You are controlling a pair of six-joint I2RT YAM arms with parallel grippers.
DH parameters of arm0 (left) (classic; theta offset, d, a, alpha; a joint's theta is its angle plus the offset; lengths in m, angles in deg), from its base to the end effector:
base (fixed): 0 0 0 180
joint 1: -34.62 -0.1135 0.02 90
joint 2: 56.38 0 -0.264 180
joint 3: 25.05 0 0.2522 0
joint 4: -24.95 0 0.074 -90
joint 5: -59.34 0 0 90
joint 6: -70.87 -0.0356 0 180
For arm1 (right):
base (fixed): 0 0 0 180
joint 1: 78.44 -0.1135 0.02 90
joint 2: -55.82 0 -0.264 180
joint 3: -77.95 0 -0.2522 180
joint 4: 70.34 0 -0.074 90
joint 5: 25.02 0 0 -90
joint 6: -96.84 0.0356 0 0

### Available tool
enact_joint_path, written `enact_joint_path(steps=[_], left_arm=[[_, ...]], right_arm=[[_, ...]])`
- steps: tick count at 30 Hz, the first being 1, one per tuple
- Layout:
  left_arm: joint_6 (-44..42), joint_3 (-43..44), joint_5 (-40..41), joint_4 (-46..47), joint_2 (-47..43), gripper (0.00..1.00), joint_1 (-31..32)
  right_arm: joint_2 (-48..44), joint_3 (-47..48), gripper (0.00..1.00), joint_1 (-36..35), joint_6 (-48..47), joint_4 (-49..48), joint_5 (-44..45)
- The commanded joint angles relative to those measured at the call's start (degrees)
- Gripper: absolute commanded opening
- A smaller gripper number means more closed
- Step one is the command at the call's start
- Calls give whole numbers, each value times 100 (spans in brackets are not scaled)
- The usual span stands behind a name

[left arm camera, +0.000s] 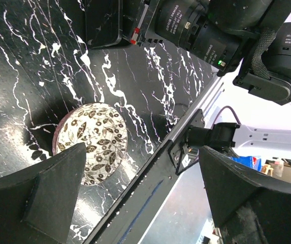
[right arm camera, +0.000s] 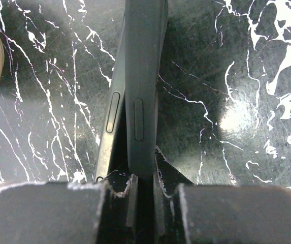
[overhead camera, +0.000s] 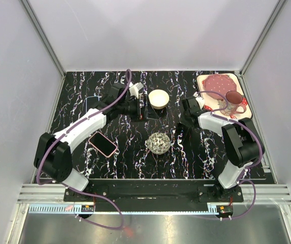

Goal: Take the phone out of the phone case
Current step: Remove the phone case from the phone.

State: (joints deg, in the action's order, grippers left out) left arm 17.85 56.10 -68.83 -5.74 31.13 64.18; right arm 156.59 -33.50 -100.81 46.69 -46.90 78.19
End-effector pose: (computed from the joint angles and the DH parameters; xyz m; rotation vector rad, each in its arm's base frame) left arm 0.2854 -0.1872 0.2879 0.2547 2.3968 -1.3361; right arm 0.3212 0.1234 0.1487 0.4701 2.4667 0.1518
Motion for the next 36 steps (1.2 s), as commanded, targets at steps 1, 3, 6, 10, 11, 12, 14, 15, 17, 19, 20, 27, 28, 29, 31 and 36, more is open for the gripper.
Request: enact_joint_path(steps=[1, 3, 6, 10, 11, 12, 14, 15, 17, 19, 20, 27, 28, 29, 31, 36], left_arm=[[-348, 89, 503, 252, -14, 94, 146], [-567, 90, 687, 286, -23, 94, 251], [-910, 124, 1108, 304, 108, 94, 523], [-1245, 2, 2031, 628, 206, 92, 937], [-1201, -85, 2164, 995, 197, 92, 990], [-1201, -243, 2269, 1190, 179, 92, 1060], [-1184, -393, 2367, 1647, 127, 92, 1122], [-1183, -420, 2480, 1675, 109, 92, 1183], [-1218, -429, 2665, 1947, 100, 92, 1323], [-1236, -412, 2736, 1948, 161, 92, 1403], [-1245, -368, 2728, 1939, 266, 92, 1438], [-1508, -350, 2833, 2115, 513, 91, 1561], [-1622, -350, 2876, 2132, 513, 92, 1596], [-1675, -350, 3051, 2124, 513, 92, 1684], [-1693, -367, 3280, 2106, 548, 93, 1746], [-1693, -227, 3246, 2000, 750, 90, 1799]], right_arm=[[1166, -574, 0, -57, 154, -177, -987], [954, -539, 0, -57, 145, 7, -970], [402, -346, 0, -57, 93, 543, -1005], [-4, 84, 0, -57, 84, 1429, -1198], [-48, 337, 0, -66, 84, 1615, -1303], [-84, 479, 0, -57, 66, 1800, -1304], [-102, 910, 0, -57, 75, 2371, -1610], [-49, 1050, 0, -57, 31, 2547, -1716], [30, 1481, 0, -57, -39, 3022, -2076], [74, 1623, 0, -48, -92, 3120, -2392], [83, 1641, 0, -57, -83, 3111, -2446], [48, 1834, 0, -57, 74, 3172, -2903], [30, 1912, 0, -48, 84, 3216, -2886], [30, 1957, 0, -48, 110, 3269, -2877], [-13, 2062, 0, -48, 154, 3383, -2929], [-145, 2291, 0, -48, 241, 3656, -2825]])
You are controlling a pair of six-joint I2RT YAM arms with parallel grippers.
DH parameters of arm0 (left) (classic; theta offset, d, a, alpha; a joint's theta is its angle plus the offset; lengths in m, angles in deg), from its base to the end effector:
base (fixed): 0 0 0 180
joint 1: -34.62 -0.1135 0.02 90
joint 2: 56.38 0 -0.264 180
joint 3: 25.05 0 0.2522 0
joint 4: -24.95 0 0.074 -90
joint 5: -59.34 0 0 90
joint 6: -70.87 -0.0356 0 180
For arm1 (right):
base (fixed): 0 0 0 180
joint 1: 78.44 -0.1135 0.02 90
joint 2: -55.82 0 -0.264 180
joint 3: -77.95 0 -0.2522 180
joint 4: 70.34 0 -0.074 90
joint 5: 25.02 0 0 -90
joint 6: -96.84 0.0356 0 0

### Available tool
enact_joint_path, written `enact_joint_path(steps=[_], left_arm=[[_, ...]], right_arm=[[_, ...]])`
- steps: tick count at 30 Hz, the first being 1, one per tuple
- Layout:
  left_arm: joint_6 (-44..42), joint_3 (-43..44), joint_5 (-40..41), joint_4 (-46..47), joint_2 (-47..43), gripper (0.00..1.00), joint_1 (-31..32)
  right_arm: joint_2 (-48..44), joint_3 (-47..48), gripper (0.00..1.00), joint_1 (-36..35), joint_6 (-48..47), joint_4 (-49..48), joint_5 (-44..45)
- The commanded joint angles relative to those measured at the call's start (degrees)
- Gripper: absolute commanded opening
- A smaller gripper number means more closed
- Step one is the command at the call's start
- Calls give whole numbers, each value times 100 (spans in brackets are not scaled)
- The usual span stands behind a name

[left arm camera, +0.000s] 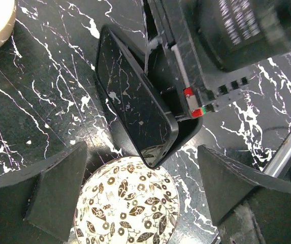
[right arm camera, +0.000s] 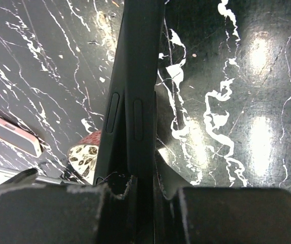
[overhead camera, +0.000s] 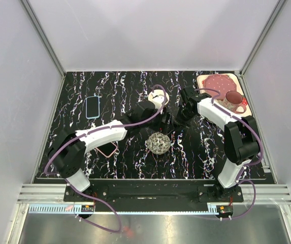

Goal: Take the phone out of the phone case
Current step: Remove the phone case from the phone.

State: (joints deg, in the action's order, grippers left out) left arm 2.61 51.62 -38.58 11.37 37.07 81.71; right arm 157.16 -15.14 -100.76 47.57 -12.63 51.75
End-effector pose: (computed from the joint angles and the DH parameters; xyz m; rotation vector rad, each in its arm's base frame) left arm 0.2494 -0.2755 0.2490 0.5718 2.1417 -0.8440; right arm 0.3202 0.1403 0.2061 0.4187 2.9198 0.5338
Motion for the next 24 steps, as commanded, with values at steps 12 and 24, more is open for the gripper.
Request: enact_joint_path(steps=[12, 24], left_arm=[[-126, 107, 748, 342, -46, 80, 178], [-345, 475, 1434, 36, 59, 80, 283]], right_arm=[[-194, 561, 0, -52, 120, 343, -136], [-220, 472, 0, -52, 119, 255, -162]])
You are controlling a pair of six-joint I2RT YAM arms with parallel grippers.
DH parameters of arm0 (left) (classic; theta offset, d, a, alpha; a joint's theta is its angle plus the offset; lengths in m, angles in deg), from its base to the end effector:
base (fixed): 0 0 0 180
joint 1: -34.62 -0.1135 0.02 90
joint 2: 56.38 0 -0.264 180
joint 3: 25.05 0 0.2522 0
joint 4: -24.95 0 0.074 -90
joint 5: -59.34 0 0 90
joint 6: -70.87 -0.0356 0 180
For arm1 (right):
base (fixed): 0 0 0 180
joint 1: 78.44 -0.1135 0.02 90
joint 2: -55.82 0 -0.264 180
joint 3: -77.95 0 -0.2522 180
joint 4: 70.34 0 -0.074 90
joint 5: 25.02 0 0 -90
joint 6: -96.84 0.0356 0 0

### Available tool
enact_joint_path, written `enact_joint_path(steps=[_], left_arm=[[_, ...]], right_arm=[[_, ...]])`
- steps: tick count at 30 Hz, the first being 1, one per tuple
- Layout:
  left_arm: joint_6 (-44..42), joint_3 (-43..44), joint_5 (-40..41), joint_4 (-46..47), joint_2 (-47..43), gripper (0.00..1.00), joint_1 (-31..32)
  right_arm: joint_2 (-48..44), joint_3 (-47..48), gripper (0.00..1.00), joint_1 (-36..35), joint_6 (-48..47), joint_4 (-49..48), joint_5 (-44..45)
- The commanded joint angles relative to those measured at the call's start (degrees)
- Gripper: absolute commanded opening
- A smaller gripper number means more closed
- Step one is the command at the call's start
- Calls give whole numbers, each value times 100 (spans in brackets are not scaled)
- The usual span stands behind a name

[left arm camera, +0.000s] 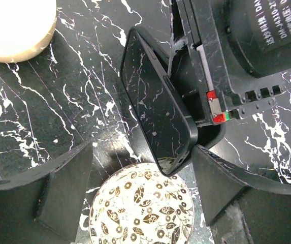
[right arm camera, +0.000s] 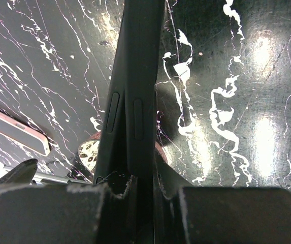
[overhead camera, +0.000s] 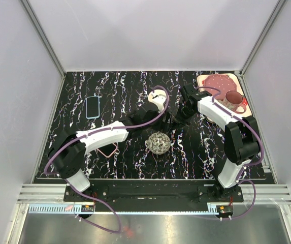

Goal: Take the phone out of the phone case
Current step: Remove the phone case from the phone.

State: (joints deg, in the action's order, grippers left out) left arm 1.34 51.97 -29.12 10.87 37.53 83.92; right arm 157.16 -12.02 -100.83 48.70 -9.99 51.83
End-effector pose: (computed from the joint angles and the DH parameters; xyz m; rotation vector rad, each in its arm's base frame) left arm 0.2441 -0.2824 0.2472 0.5291 2.1255 -0.6850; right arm 0.3237 0.1421 0.2197 0.4438 2.9108 0.5401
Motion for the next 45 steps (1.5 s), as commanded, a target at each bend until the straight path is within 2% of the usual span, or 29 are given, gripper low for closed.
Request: enact_joint_path(steps=[1, 7, 17, 20, 21, 22, 27, 28, 33, 34, 38, 45], left_arm=[[-280, 545, 505, 50, 118, 79, 80], [-325, 625, 1050, -100, 251, 79, 326], [-377, 837, 1120, -452, 541, 70, 370], [-377, 880, 1050, -521, 567, 59, 379], [-368, 976, 1033, -574, 602, 50, 379], [-368, 1029, 989, -627, 628, 46, 379], [-333, 1214, 848, -812, 708, 35, 379], [-342, 1241, 822, -847, 708, 27, 379], [-403, 1504, 971, -1198, 638, 8, 361], [-412, 1548, 1032, -1242, 577, 0, 361], [-447, 1733, 1155, -1435, 444, 0, 370], [-237, 2084, 1191, -1682, 330, 0, 370]], right_arm=[[-220, 178, 0, -46, -3, -9, -179], [-281, 257, 0, -46, 6, -9, -241], [-492, 371, 0, -37, -21, -1, -355], [-554, 406, 0, -37, -38, -9, -425], [-554, 424, 0, -37, -56, -1, -486], [-589, 415, 0, -37, -99, -18, -565], [-729, 389, 0, -37, -117, -36, -566], [-791, 371, 0, -28, -143, -18, -531], [-879, 126, 0, -37, -547, 26, -365], [-896, 64, 0, -37, -583, 78, -234], [-853, -278, 0, -37, -601, 228, 373], [-774, -508, 0, -37, -574, 167, 620]])
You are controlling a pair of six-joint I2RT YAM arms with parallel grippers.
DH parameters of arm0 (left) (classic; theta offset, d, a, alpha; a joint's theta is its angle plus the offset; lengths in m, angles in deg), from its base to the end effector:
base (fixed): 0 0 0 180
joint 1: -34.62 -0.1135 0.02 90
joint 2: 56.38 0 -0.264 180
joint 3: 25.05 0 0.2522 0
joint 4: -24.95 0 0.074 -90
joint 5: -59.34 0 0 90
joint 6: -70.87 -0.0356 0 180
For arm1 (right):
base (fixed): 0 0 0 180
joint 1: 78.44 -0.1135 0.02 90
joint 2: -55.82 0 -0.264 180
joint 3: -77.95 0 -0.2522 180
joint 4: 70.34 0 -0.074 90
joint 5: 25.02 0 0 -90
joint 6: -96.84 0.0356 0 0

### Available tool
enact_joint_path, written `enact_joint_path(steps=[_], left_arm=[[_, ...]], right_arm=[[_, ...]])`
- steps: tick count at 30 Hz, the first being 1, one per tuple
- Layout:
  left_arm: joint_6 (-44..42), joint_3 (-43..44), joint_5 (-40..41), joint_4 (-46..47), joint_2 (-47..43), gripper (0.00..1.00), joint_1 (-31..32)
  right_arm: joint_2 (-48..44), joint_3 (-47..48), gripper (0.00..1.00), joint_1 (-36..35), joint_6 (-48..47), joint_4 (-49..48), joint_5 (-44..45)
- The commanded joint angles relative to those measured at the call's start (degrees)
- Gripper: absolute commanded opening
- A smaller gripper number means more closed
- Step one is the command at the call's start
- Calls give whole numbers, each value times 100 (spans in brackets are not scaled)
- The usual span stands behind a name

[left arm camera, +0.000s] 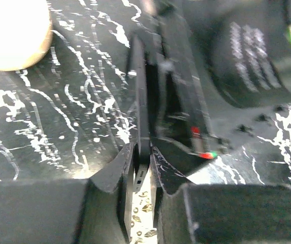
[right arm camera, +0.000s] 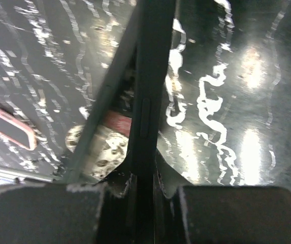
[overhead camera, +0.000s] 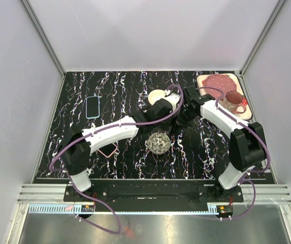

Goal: Take the phone out of the phone case
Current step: Remove the phone case from the phone, then place the phone at the center of the board.

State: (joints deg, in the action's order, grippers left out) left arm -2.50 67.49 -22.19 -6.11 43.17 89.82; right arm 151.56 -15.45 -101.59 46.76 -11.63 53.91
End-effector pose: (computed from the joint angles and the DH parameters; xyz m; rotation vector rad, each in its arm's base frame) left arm 0.2326 -0.3255 0.2757 0.6742 2.1755 -0.5137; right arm 0.3067 0.1386 0.2352 0.3640 2.8424 0.5300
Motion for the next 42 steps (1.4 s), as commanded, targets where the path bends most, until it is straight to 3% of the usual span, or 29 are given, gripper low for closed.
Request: enact_joint_path(steps=[1, 14, 21, 26, 34, 37, 38, 42], left_arm=[[201, 524, 454, 7, -304, 0, -220], [534, 551, 525, 25, -787, 0, -474], [957, 357, -574, 324, -1279, 0, -1485], [598, 296, -355, 332, -1491, 0, -1941], [466, 109, -934, 1053, -1281, 0, -2891], [-200, 1081, 143, 194, -605, 0, -2953], [-395, 1243, 764, 96, -299, 0, -2954], [-1142, 1971, 1885, 43, 494, 0, -2962]], right_arm=[[-188, -173, 0, 31, -336, 304, 421], [-196, -138, 0, 39, -379, 163, 851], [-320, -182, 0, 48, -520, 163, 1344], [-276, -261, 0, 48, -547, 155, 1423], [-258, -323, 0, 57, -538, 67, 1432], [-197, -314, 0, 57, -564, 14, 1397], [-144, -305, 0, 57, -556, 5, 1388], [32, -156, 0, 66, -600, -4, 1379]])
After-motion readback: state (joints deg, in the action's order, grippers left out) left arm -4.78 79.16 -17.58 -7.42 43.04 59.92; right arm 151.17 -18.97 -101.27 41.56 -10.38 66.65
